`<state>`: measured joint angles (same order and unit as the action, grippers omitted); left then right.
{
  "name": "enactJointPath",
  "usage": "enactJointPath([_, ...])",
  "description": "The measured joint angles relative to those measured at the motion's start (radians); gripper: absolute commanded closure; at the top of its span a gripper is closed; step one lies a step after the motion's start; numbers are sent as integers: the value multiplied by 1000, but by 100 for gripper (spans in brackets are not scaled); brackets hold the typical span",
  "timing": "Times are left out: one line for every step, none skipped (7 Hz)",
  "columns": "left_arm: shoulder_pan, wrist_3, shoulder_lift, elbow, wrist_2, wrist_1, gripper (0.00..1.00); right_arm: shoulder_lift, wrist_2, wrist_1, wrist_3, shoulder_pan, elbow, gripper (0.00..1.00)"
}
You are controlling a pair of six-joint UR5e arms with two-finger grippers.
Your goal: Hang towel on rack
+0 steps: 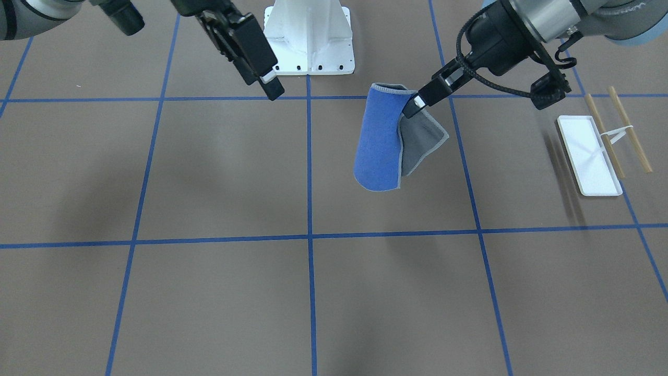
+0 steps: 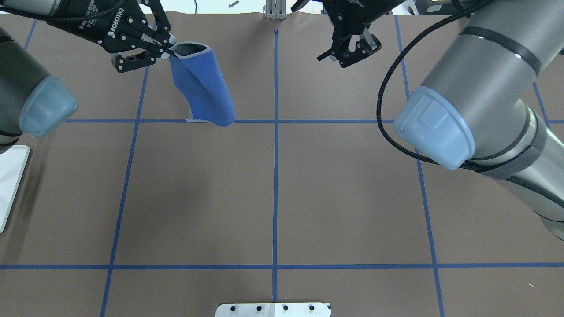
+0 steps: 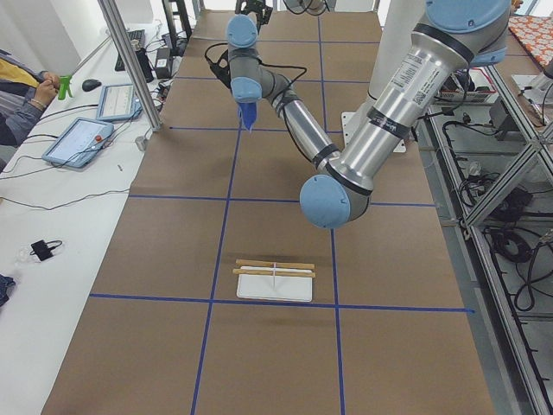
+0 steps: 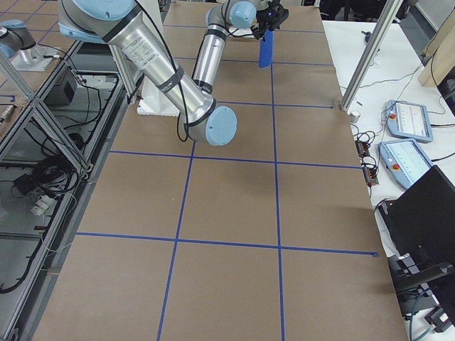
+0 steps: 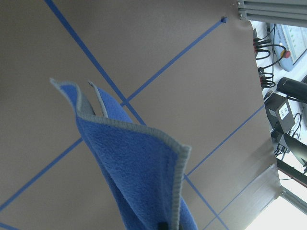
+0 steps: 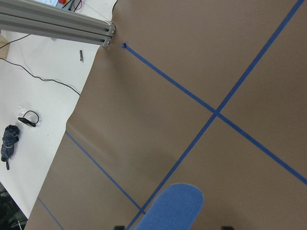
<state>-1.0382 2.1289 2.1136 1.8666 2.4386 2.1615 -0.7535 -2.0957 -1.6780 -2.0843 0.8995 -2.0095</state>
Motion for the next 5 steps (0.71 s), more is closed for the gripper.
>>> enactJointPath([-13,-139,-49,30,-4,0,100,-31,-14,0,30,21,-12,0])
enactJointPath([-22,-309,-125,71,-4,0,100,-53,-20,0,55,30,-15,0])
enactJointPath([-27,-462,-205,110,-3,1,100,-81,-22,-1,99,38,-17,0])
enactJointPath([-40,-588,-277,140,1,3,100,-126,-22,-2,197,58,-19,0])
enactJointPath([-70,-710,-350,159,7,7,100,-186,-22,-3,347,91,-24,0])
